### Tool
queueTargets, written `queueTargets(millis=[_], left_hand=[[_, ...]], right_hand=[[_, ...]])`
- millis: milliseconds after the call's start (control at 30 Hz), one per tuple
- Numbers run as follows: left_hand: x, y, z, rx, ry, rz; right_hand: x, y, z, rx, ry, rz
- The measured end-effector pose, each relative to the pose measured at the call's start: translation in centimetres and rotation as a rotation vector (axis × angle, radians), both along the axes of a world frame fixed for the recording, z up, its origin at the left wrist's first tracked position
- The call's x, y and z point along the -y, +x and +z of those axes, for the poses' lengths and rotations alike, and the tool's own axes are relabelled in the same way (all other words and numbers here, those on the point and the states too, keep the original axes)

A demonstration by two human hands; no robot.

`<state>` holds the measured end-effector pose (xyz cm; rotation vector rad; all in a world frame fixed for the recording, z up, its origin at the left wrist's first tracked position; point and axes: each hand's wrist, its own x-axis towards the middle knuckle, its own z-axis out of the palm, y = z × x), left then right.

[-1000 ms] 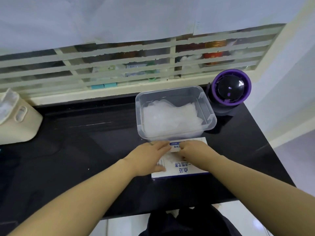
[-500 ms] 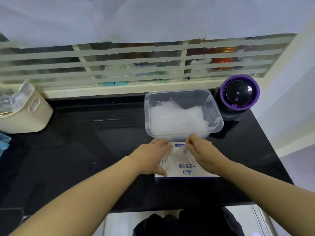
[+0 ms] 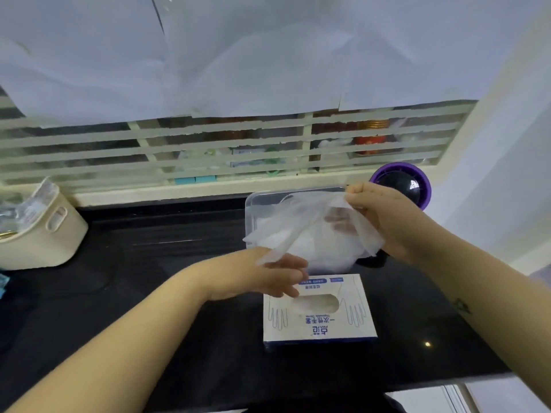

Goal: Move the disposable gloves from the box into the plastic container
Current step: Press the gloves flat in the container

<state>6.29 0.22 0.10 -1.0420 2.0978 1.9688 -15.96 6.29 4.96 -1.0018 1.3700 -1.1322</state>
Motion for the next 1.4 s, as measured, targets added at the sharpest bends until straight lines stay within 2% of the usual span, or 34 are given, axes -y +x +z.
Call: queueTargets(millis=[100,167,233,300,367,467,500,533,600,667,733,800,933,1067,1133,1200,1267,1333,1400], left_hand=[[1.0,0.2,1.2,-0.312,0.351,0.281],[1.6,-0.3,1.5,-0.501,0.48,0.4],[1.8,-0.9,2.0,-0.613,0.527,0.453],[1.6,-1.9,2.6,-0.652,0.516,0.486],[1.3,-2.9,3.1,-0.601,0.477,0.548],[1.4,-4.0,3.3,-0.61,0.491,0.675],[1.6,-4.1,3.4,-0.661,0.51,0.732],[1.9,-4.1,3.6,-0.722,0.53,0.788],[2.6,-4.0,3.5,-0.828,0.575,0.891],[3.0,-3.9,3.1,-0.878,0.58,0.945],[3.2,-4.1,2.5,-0.888,0.57,0.957],[3.2,-4.2,2.1,-0.893,0.567,0.939],[3.5,-3.8,1.6,-0.806,0.543,0.952],[5.1,-1.8,0.2,-0.467,0.46,1.184],[5.9,-1.0,-0.4,-0.42,0.458,1.27],[6.1,-1.1,0.0,-0.391,0.471,1.181],[6.1,-1.7,0.8,-0.384,0.569,0.99],[6.3,-2.1,1.2,-0.405,0.666,0.814],[6.5,-2.4,0.8,-0.424,0.724,0.692]], right_hand=[[-0.4,-0.2,-0.4,-0.076,0.042,0.017],[-0.6,0.0,-0.3,-0.179,0.038,0.078],[-0.8,0.4,-0.1,-0.339,-0.028,0.148],[-0.9,0.8,0.0,-0.504,-0.112,0.198],[-1.0,1.3,-0.3,-0.621,-0.192,0.241],[-0.9,1.6,-1.1,-0.679,-0.236,0.14],[-0.8,1.5,-1.6,-0.601,-0.186,0.04],[-0.8,1.5,-2.0,-0.431,-0.083,-0.067],[-1.0,1.6,-3.1,0.099,0.202,-0.184],[-1.5,2.1,-4.3,0.59,0.392,-0.139],[-1.4,2.8,-4.6,0.784,0.422,-0.041],[-0.3,3.3,-4.4,0.785,0.346,-0.026],[2.7,2.3,-2.6,0.493,0.165,-0.178],[4.3,-0.3,-0.1,0.072,0.0,-0.298],[4.8,-0.6,0.7,-0.088,-0.049,-0.292],[5.1,-0.6,0.9,-0.272,-0.206,-0.261],[4.9,-0.3,0.8,-0.645,-0.529,-0.082],[5.0,-0.3,-0.9,-1.053,-0.754,0.22],[4.8,-0.3,-2.7,-1.25,-0.829,0.466]])
